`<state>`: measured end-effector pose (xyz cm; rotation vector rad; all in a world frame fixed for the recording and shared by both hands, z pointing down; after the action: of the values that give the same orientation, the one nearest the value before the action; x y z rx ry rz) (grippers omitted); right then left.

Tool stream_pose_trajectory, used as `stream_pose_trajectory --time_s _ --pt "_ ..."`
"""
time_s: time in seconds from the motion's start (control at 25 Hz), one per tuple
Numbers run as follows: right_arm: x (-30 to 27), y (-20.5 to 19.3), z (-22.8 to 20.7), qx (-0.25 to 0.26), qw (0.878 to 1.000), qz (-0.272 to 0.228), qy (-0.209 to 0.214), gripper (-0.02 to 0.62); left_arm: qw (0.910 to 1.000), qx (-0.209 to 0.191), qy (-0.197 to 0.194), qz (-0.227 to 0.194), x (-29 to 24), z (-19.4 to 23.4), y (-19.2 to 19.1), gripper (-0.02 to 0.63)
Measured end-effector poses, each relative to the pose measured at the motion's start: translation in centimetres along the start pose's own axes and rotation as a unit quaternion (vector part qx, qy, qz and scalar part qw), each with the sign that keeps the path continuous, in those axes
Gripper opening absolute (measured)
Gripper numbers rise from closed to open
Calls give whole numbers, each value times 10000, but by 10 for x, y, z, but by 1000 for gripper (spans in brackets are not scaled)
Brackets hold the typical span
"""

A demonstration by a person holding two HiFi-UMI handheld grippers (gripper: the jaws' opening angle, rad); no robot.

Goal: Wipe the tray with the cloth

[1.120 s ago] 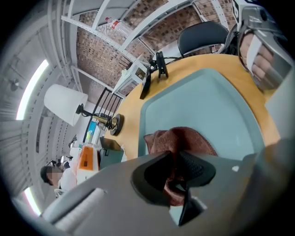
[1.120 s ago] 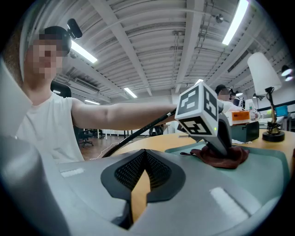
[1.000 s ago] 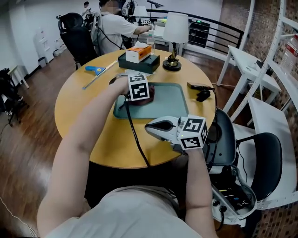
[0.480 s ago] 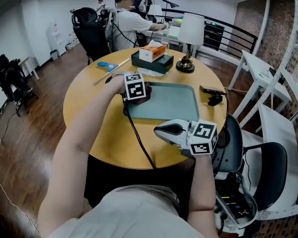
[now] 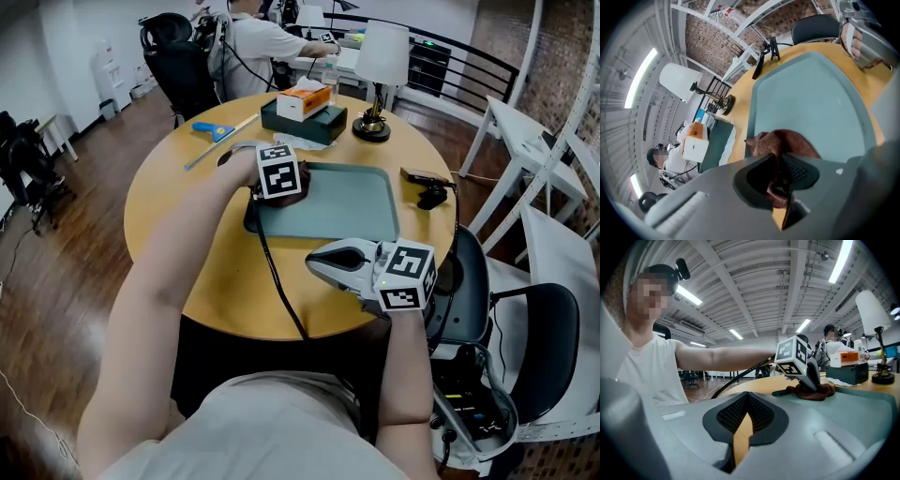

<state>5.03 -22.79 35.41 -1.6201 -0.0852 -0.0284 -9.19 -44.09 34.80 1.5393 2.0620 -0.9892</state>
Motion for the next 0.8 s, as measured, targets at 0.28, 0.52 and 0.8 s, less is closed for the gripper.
stream_pose_trajectory --time_s 0.28,0.52,0.8 --pt "-1 0 0 11 10000 11 -4 2 9996 -138 -72 -219 -14 0 36 61" --pt "-1 0 0 5 10000 25 -10 2 9980 -351 -222 -471 -29 -6 82 61" --pt "-2 0 -1 4 10000 31 -15 2 9950 -683 -269 -684 -48 -13 132 61"
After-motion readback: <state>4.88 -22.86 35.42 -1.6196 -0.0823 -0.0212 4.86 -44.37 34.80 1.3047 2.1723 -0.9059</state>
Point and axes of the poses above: the fingertips, and each gripper's own axes: x backward along the fingers, z to its left, y out of its top, the point moved 8 cm from there along x, backward along the fingers, and after that the axes turned 12 degrees about -z, right-handed, at the moved point
